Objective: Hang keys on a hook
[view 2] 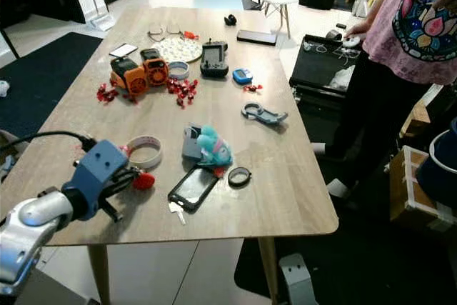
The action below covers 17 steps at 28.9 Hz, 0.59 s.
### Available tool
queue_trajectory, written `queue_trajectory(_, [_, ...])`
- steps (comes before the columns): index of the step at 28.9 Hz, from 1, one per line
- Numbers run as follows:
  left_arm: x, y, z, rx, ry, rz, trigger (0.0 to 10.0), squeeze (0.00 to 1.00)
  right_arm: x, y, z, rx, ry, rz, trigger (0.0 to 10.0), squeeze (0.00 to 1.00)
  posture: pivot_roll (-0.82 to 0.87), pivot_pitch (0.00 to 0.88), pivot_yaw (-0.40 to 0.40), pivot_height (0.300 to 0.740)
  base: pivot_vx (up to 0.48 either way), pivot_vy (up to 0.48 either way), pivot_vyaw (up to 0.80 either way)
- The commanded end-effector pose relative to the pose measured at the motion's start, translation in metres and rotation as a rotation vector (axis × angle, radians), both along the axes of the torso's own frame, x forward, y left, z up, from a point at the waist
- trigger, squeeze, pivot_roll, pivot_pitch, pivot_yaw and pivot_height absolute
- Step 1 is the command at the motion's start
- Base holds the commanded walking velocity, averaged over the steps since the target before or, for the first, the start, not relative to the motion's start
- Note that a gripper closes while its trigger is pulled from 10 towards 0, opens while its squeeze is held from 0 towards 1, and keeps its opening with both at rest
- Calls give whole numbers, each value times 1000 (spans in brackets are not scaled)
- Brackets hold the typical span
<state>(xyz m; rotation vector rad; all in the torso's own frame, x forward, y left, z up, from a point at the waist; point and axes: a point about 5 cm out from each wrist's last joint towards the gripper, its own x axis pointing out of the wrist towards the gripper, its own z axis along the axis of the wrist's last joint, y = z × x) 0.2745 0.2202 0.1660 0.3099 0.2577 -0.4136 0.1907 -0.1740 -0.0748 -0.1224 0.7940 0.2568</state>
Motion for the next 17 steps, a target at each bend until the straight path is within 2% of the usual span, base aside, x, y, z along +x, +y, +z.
queue_trajectory(1, [6,5,6,-173,4,138,0,0,-5,-1,-3,-3,19,-8,10000,0,78,83,-54,740,0,0,0])
queue_trajectory(3, [6,5,6,-173,4,138,0,0,-5,-1,-3,-3,19,-8,10000,0,78,83,-54,740,0,0,0])
queue_trajectory(4, [10,13,9,-118,-19,216,0,0,-5,-1,-3,-2,19,-9,10000,0,79,83,-54,740,0,0,0])
queue_trajectory(5, [10,13,9,-118,-19,216,0,0,-5,-1,-3,-2,19,-9,10000,0,79,83,-54,740,0,0,0])
queue_trajectory(6, [13,17,10,-221,3,273,0,0,-5,-1,-3,-2,20,-9,10000,0,83,83,-55,740,0,0,0])
queue_trajectory(9, [13,19,11,-184,7,266,0,0,-5,-1,-3,-1,19,-10,10000,0,79,83,-53,740,0,0,0])
queue_trajectory(10, [15,18,15,-404,20,302,0,0,-5,-1,-3,0,18,-10,10000,0,78,85,-52,740,0,0,0])
queue_trajectory(11, [14,19,14,-364,28,297,0,0,-5,-1,-3,-1,18,-10,10000,0,77,84,-52,740,0,0,0])
queue_trajectory(13, [14,19,14,-364,28,297,0,0,-5,-1,-3,-1,18,-10,10000,0,77,84,-52,740,0,0,0])
queue_trajectory(14, [12,21,12,-246,30,284,0,0,-5,-1,-3,0,17,-11,10000,0,84,84,-56,740,0,0,0])
queue_trajectory(15, [12,21,12,-246,30,284,0,0,-5,-1,-3,0,17,-11,10000,0,84,84,-56,740,0,0,0])
queue_trajectory(16, [11,18,8,-363,62,288,0,0,-5,-1,-3,-2,19,-3,10000,0,74,85,-53,740,0,0,0])
queue_trajectory(17, [11,18,8,-363,62,288,0,0,-5,-1,-3,-2,19,-3,10000,0,74,85,-53,740,0,0,0])
